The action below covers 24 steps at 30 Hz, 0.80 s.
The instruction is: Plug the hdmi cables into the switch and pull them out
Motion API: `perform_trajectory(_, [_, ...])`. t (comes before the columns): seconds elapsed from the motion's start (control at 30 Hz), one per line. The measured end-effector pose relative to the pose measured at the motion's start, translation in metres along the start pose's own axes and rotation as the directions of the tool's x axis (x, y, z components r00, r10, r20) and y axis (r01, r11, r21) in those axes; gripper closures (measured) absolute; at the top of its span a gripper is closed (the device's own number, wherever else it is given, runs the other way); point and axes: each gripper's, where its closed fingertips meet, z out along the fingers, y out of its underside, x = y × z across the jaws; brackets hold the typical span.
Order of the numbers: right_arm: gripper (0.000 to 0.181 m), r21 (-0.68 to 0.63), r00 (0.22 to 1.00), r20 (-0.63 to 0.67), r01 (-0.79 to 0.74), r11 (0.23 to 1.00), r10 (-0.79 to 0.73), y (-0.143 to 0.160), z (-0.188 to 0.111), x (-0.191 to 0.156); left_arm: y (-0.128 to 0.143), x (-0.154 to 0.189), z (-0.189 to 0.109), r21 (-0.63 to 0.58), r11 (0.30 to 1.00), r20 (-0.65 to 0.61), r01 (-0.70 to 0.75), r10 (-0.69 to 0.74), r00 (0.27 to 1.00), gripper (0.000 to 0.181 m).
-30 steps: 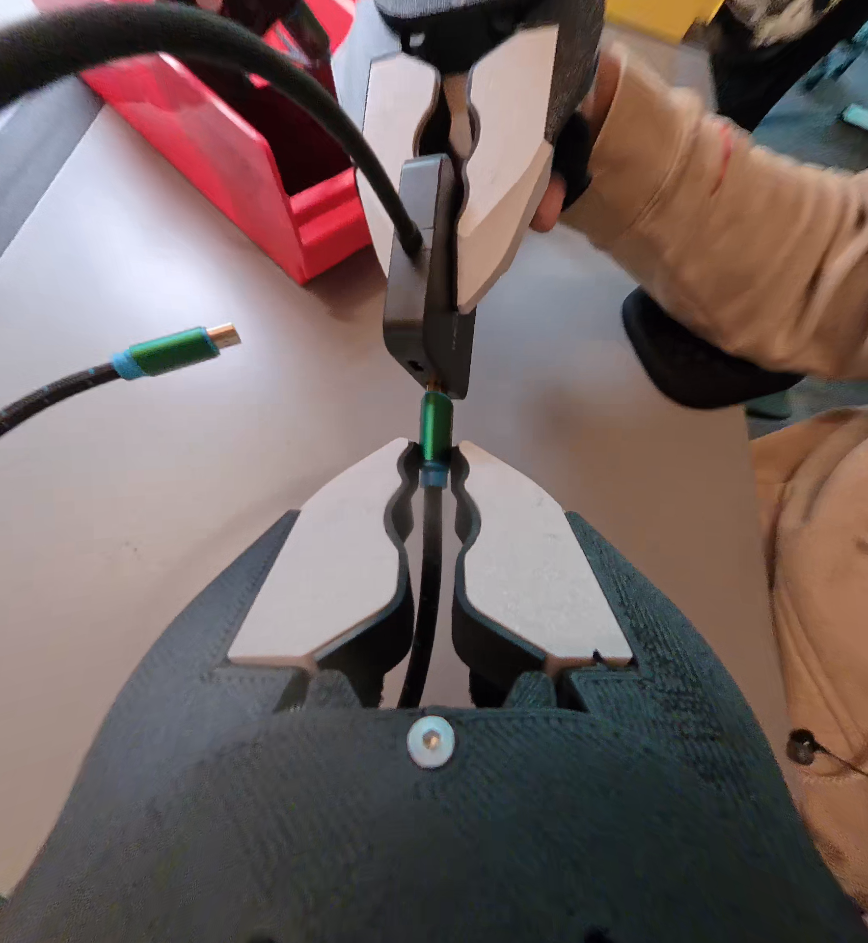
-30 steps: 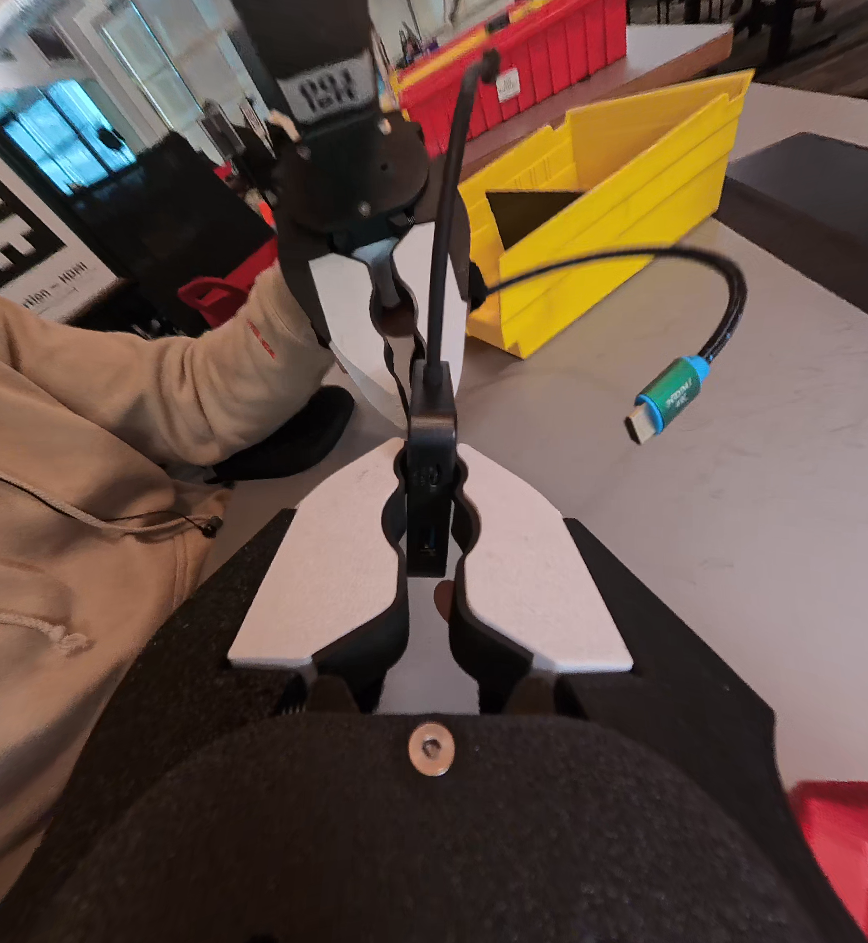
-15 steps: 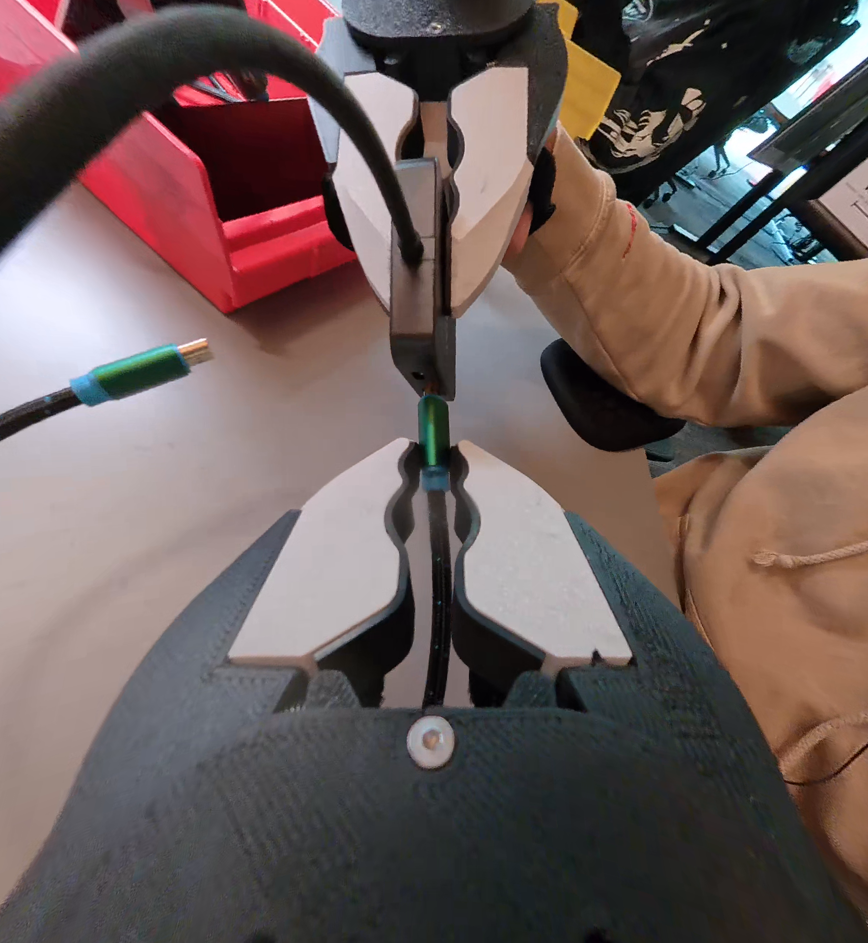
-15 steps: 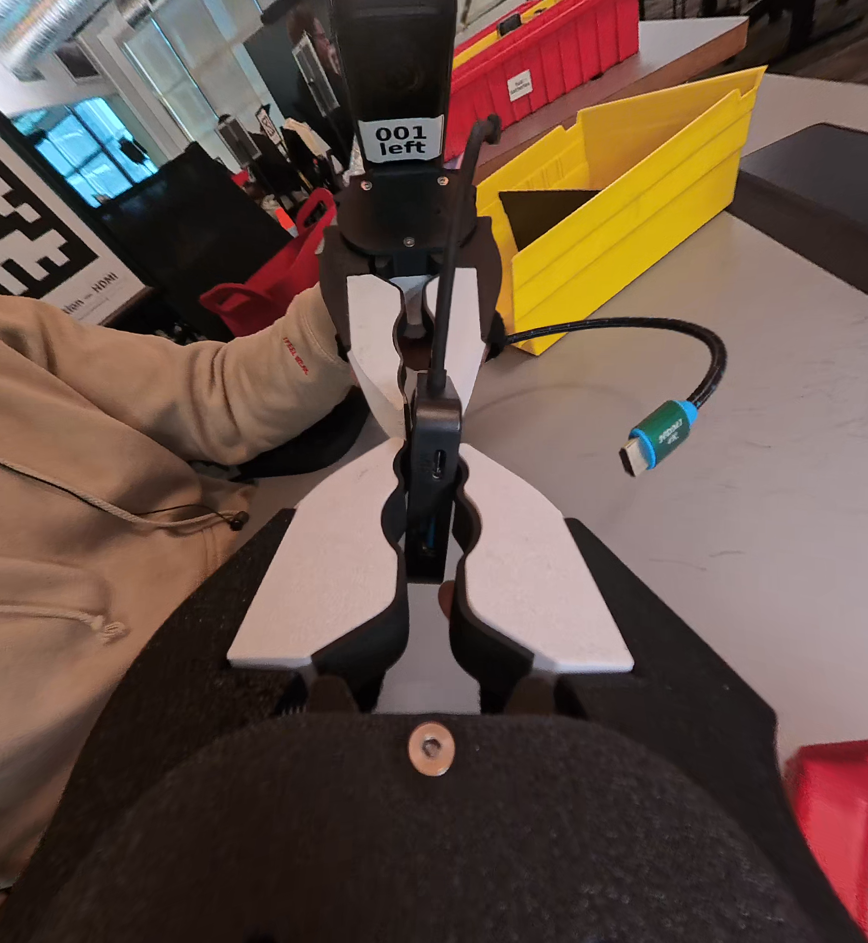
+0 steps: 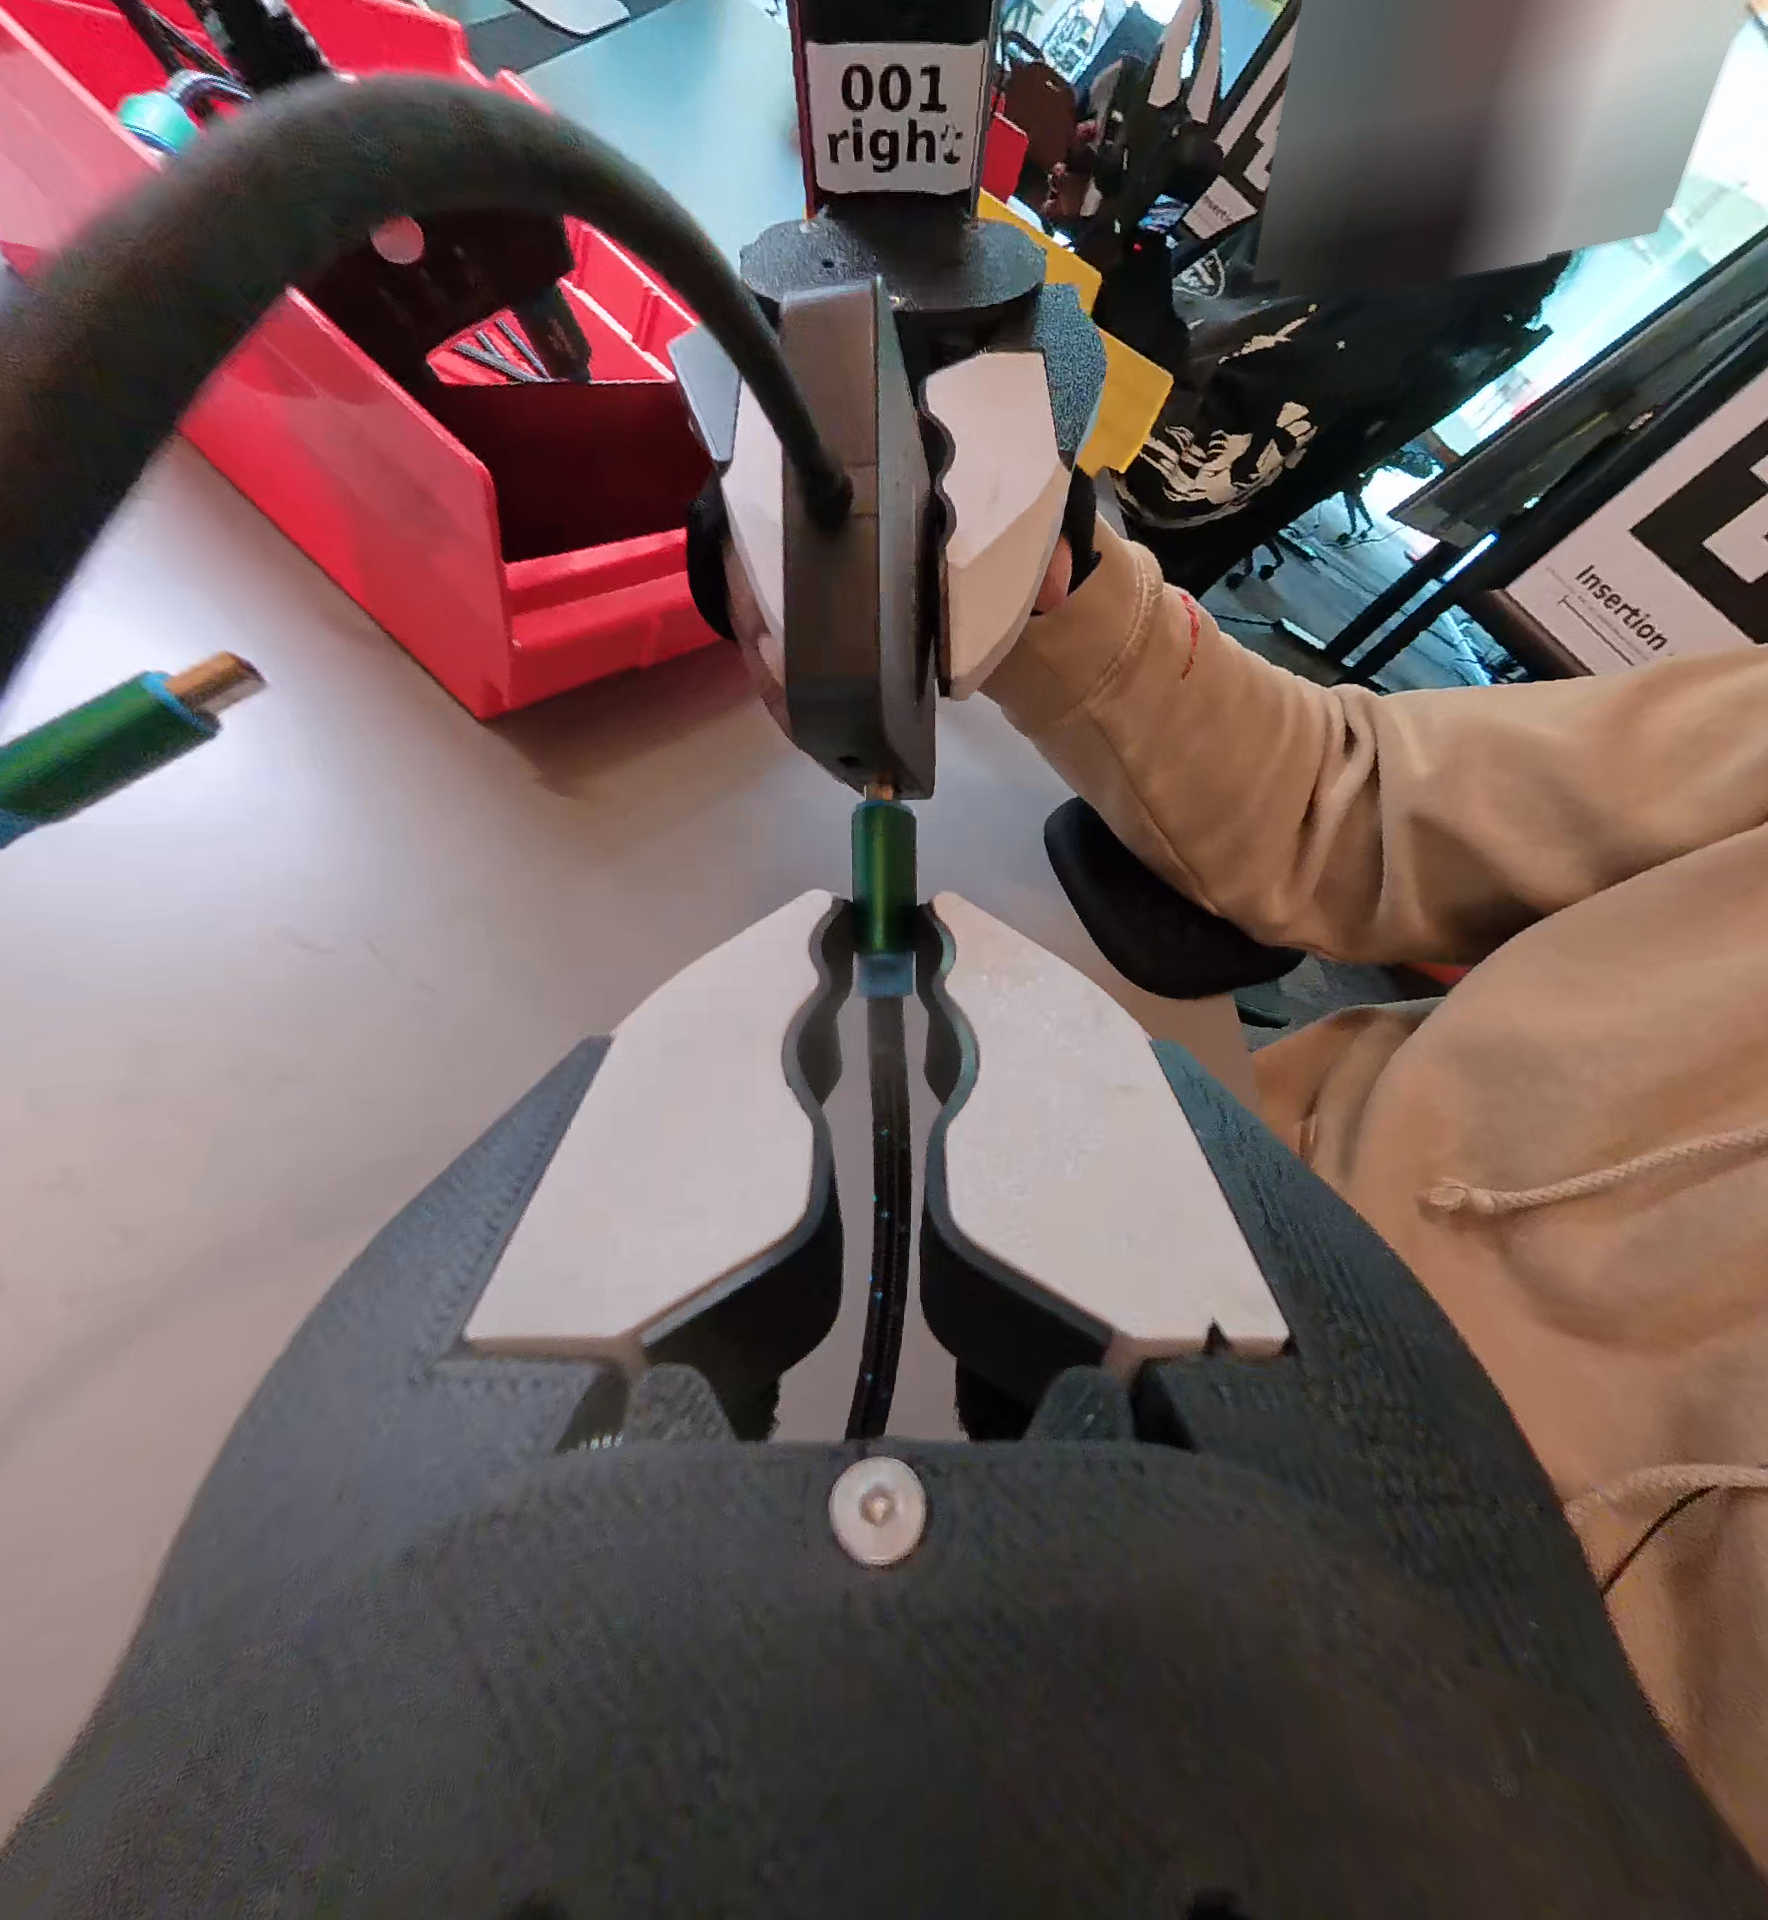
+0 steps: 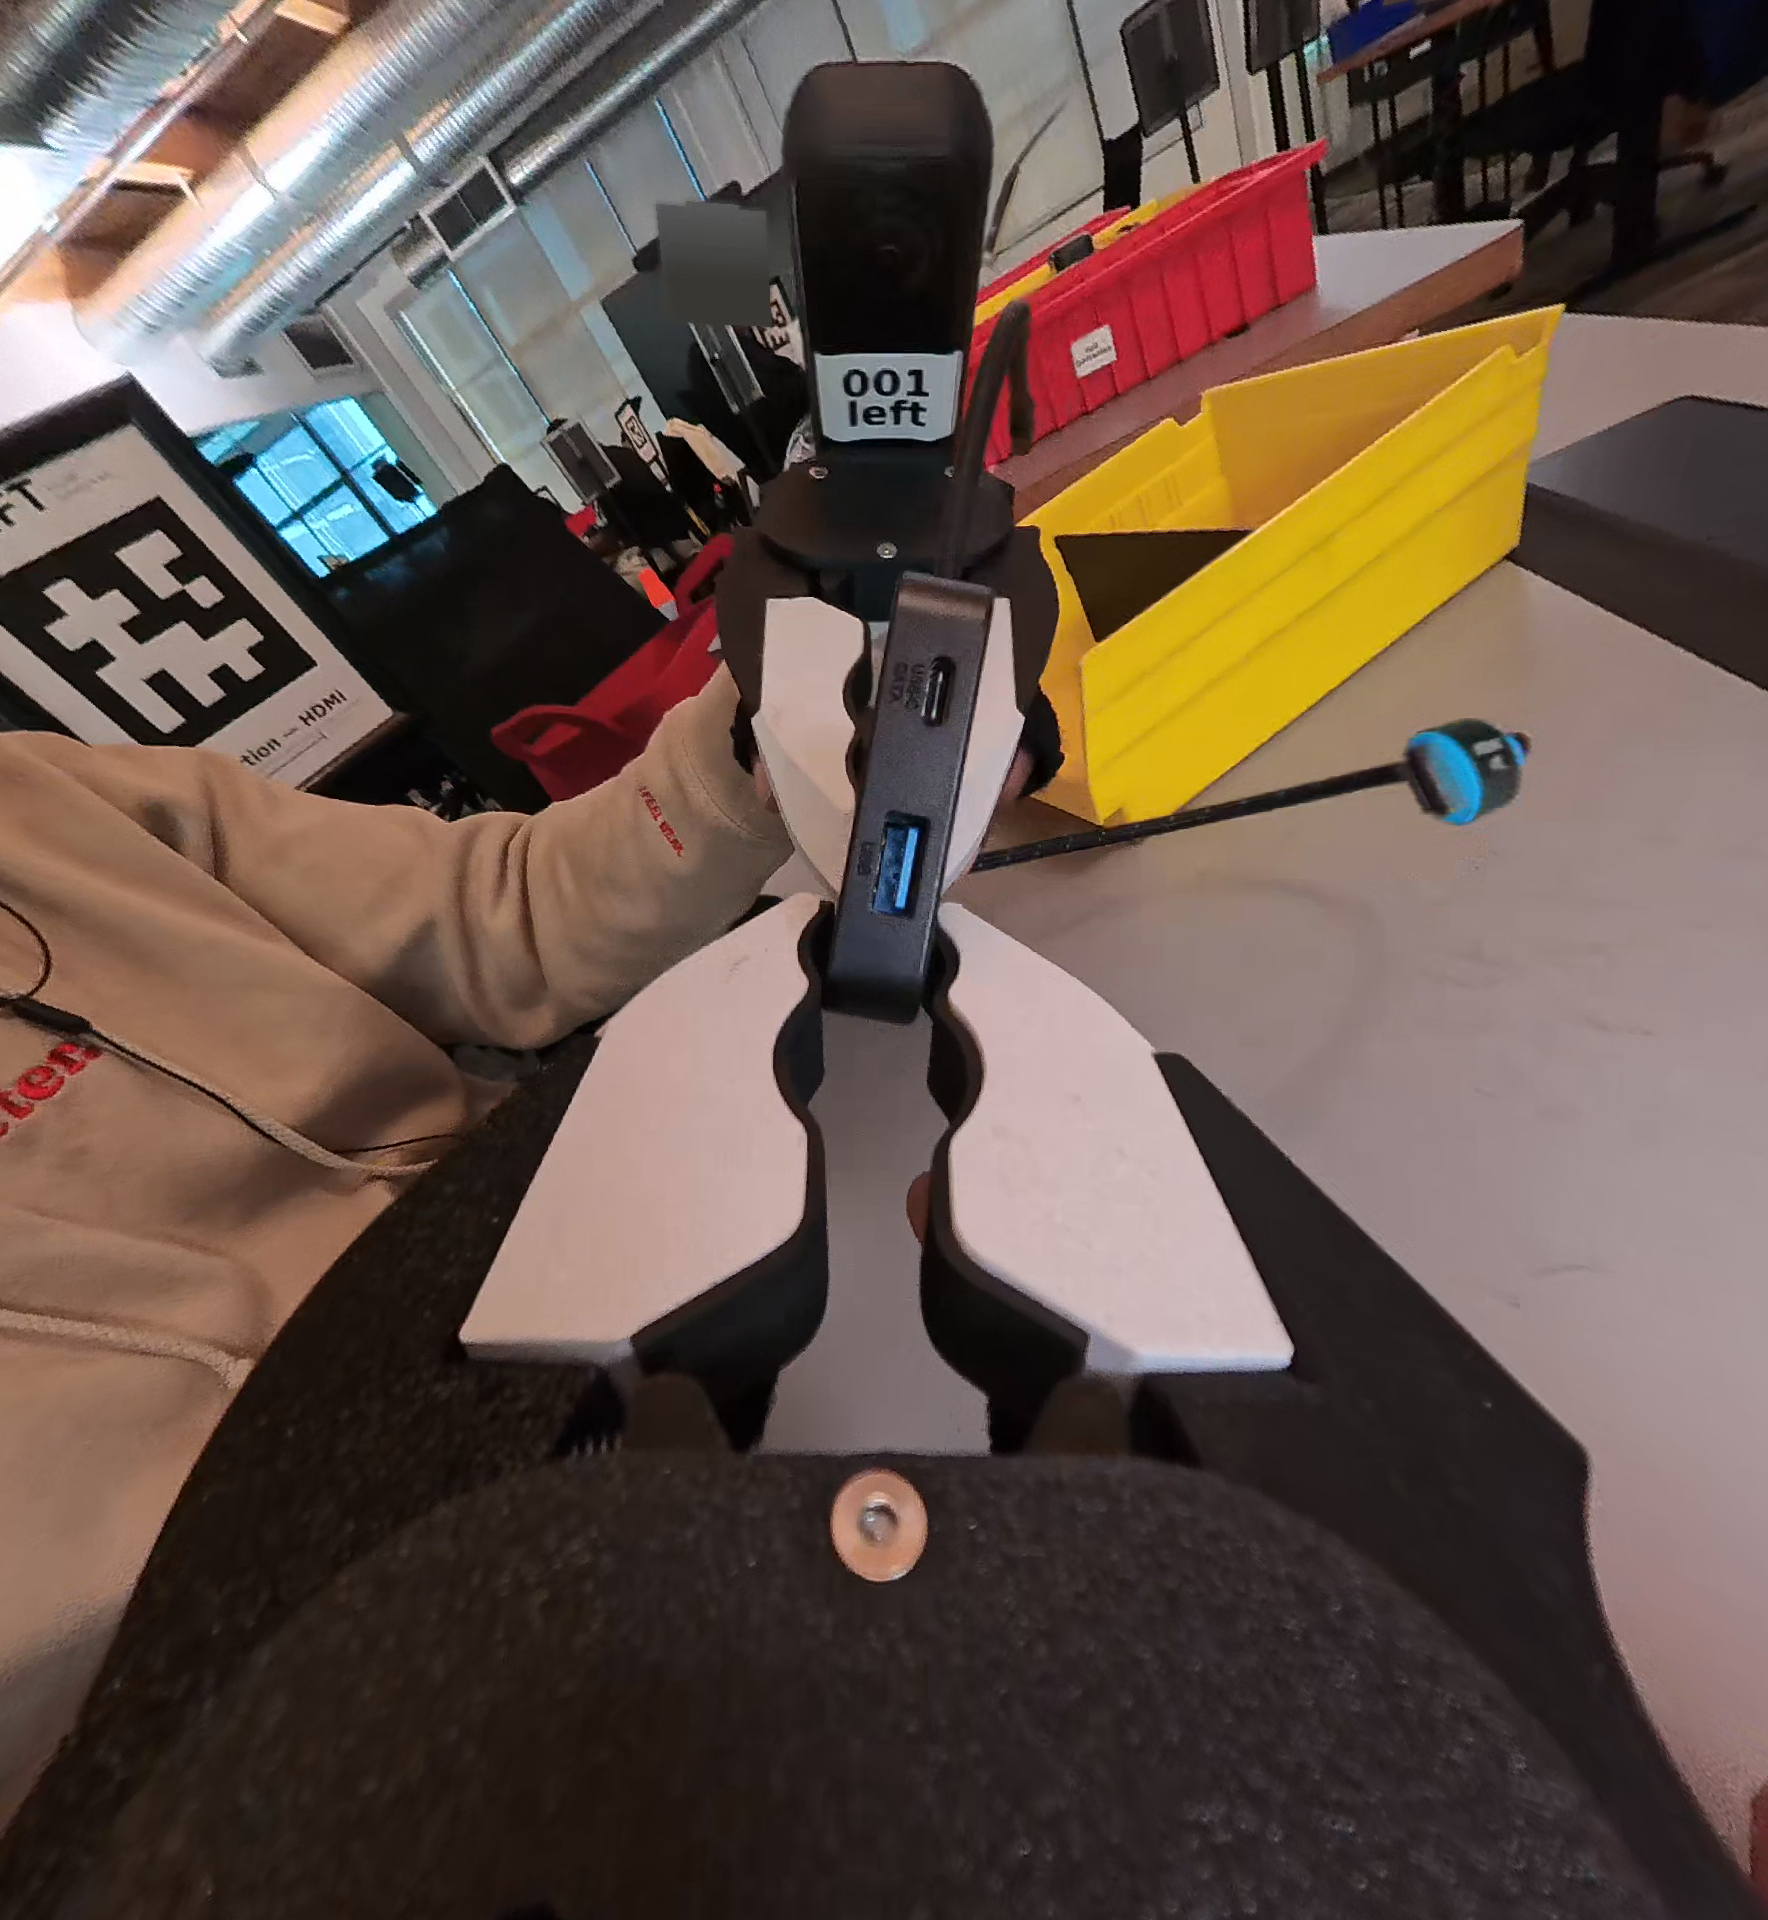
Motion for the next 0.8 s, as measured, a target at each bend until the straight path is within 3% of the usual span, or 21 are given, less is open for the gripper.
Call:
perform_trajectory(0.2, [0.16, 0.027, 0.999, -0.02, 0.045, 0.999, -0.044, -0.013, -0.005, -0.009, 0.0, 0.008, 0.002, -0.031, 0.998, 0.003, -0.047, 0.047, 0.999, 0.169])
perform_trajectory(0.4, [0.167, -0.074, 0.997, -0.059, 0.047, 0.996, -0.051, 0.001, 0.002, -0.006, 0.008, 0.004, 0.005, -0.081, 0.994, 0.035, -0.073, 0.076, 0.997, 0.17])
perform_trajectory(0.53, [0.167, -0.104, 0.997, -0.049, 0.05, 0.993, -0.056, 0.006, 0.0, -0.008, 0.005, 0.008, 0.006, -0.038, 0.999, -0.017, -0.019, 0.019, 1.0, 0.17])
perform_trajectory(0.7, [0.168, -0.235, 0.997, -0.035, 0.055, 0.971, -0.064, 0.026, -0.004, -0.011, 0.014, 0.012, 0.013, -0.105, 0.994, -0.026, -0.037, 0.035, 0.999, 0.17])
perform_trajectory(0.8, [0.168, -0.412, 0.996, -0.029, 0.061, 0.909, -0.08, 0.06, -0.004, -0.007, 0.013, 0.01, 0.016, -0.102, 0.994, -0.011, -0.035, 0.034, 0.999, 0.17])
